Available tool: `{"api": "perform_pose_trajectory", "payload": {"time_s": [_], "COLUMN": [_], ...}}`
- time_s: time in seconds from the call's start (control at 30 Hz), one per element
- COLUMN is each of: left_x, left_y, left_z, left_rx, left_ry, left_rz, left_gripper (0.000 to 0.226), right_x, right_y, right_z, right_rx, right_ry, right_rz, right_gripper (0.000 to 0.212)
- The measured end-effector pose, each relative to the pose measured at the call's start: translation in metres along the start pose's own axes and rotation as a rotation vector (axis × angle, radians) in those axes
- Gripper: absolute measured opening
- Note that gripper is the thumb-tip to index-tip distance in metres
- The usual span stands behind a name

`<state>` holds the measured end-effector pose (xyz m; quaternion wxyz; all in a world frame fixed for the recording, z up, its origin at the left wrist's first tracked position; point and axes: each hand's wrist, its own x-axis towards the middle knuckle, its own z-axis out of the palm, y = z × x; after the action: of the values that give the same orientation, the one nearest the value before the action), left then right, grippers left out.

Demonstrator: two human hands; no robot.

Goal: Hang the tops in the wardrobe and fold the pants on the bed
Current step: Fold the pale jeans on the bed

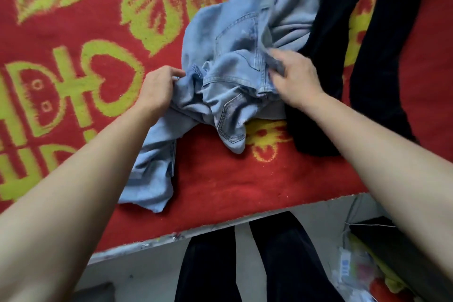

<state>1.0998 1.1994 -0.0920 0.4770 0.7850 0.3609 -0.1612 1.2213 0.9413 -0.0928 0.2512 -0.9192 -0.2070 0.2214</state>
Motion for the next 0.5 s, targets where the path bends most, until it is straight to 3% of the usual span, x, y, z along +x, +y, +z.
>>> {"api": "perform_pose_trajectory", "payload": {"time_s": [0.07,0.13,0.23,0.33,0.4,0.5], "left_x": [0.0,0.001,0.001,0.006,0.005,0.003], "left_y": [0.01,0.031,0.063,0.069,0.06,0.048], "left_z": [-0.003,-0.003,0.014,0.042,0.055,0.06], "left_rx": [-0.075,-0.184,-0.257,0.128,0.318,0.197], "left_ry": [0.13,0.296,0.274,0.202,0.231,0.27], "left_rz": [0.005,0.075,0.162,0.109,0.031,0.018], "left_gripper": [0.03,0.032,0.052,0.069,0.063,0.046], "right_x": [-0.017,-0.029,-0.039,-0.041,-0.046,-0.061], "right_y": [-0.009,-0.015,-0.019,-0.015,-0.009,0.001], "right_z": [0.012,0.024,0.035,0.034,0.031,0.03], "right_rx": [-0.194,-0.309,-0.351,-0.345,-0.312,-0.18], "right_ry": [-0.153,-0.21,-0.204,-0.193,-0.142,-0.077], "right_rz": [-0.267,-0.368,-0.357,-0.382,-0.419,-0.346], "right_gripper": [0.058,0.058,0.056,0.057,0.056,0.059]}}
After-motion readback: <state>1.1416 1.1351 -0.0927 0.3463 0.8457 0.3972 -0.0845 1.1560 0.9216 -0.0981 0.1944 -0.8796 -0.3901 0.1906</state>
